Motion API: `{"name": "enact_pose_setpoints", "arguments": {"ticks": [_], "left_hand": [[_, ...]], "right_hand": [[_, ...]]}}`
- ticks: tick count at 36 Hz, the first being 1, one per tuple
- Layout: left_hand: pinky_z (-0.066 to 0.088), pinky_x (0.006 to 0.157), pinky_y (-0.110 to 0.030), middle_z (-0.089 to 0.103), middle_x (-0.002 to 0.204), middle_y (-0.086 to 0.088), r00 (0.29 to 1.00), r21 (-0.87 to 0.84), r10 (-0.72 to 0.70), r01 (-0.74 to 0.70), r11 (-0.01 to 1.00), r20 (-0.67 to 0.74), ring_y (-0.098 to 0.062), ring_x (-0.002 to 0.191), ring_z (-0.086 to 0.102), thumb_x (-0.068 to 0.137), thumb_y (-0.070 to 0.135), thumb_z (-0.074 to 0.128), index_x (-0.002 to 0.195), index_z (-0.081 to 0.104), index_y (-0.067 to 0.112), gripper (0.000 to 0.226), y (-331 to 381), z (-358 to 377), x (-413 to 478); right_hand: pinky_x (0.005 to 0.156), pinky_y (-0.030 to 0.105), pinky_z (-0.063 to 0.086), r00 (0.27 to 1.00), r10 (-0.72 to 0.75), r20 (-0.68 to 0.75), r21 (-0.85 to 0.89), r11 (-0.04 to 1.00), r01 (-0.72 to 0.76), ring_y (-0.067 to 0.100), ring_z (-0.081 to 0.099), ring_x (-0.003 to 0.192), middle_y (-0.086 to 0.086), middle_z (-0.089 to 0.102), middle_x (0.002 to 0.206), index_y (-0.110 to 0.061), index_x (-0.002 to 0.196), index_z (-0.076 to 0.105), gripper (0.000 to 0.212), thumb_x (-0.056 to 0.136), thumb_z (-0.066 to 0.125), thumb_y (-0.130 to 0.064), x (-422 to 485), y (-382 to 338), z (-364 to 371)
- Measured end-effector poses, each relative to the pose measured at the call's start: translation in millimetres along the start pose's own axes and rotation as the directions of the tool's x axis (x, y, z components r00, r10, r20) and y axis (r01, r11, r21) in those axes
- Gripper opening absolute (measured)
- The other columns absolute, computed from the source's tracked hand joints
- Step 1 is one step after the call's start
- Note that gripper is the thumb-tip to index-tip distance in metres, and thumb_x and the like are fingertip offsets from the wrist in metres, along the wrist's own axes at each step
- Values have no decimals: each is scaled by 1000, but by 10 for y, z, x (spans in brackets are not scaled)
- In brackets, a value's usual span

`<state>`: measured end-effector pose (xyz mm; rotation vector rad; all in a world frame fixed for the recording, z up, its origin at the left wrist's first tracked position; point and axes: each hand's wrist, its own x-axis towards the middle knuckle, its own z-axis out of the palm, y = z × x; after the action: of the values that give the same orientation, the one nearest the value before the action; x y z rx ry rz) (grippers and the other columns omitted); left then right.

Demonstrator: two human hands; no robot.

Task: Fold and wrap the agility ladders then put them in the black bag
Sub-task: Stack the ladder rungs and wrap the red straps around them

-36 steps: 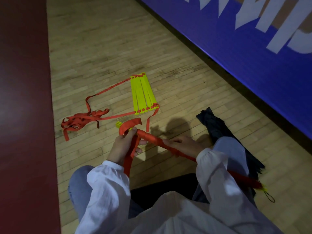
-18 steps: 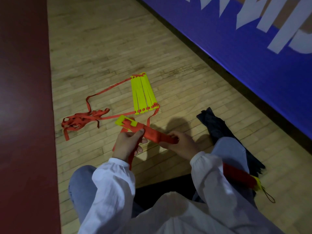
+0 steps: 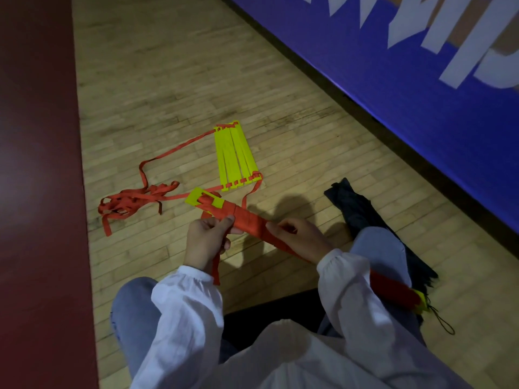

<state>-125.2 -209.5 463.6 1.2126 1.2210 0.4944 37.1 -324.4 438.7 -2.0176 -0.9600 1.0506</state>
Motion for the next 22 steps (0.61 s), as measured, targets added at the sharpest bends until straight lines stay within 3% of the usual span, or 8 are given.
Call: {"name": "enact_pose_setpoints", "arguments": {"ticks": [4, 8, 13, 17, 22], "left_hand": [[23, 29, -12, 56, 37, 3, 998, -5, 6, -6, 1000, 65, -4, 23, 33, 95, 11, 55, 99, 55, -29, 39, 64, 9, -56], [24, 29, -13, 57, 38, 4, 994, 7, 26, -27, 1000, 103, -4, 23, 33, 95, 11, 55, 100, 52, -30, 42, 112, -14, -82], [27, 28, -14, 59, 41, 2, 993, 4, 0, -1, 1000, 120, -5, 24, 36, 96, 12, 55, 100, 54, -29, 42, 103, -46, -77], [31, 30, -13, 66, 50, 0, 993, 26, -56, 53, 998, 106, -7, 26, 44, 95, 15, 57, 95, 60, -20, 35, 86, -59, -51], [35, 33, -15, 69, 56, -2, 990, 23, -107, 105, 994, 97, -9, 32, 52, 95, 23, 58, 76, 63, 1, 30, 73, -36, -48]], "right_hand": [[66, 23, 41, 999, 23, -26, -76, 997, -25, 7, 59, 76, -8, 62, 83, -21, 97, 65, 45, 89, 49, -62, -26, 11, -54], [72, 28, 45, 1000, 14, 14, 5, 1000, -14, 17, 66, 83, 1, 69, 88, -17, 97, 69, 38, 87, 60, -53, -23, 17, -68], [74, 29, 48, 1000, -2, -3, 31, 1000, 2, 15, 65, 82, 1, 70, 88, -18, 95, 70, 29, 83, 70, -44, -32, -4, -84], [71, 28, 48, 998, -9, -64, 9, 1000, 10, 10, 63, 76, -6, 66, 78, -26, 81, 66, 21, 77, 76, -44, -39, -22, -67], [67, 25, 45, 992, -13, -127, -34, 999, 8, 7, 61, 74, -12, 63, 75, -31, 75, 61, 24, 73, 78, -48, -40, -29, -51]]}}
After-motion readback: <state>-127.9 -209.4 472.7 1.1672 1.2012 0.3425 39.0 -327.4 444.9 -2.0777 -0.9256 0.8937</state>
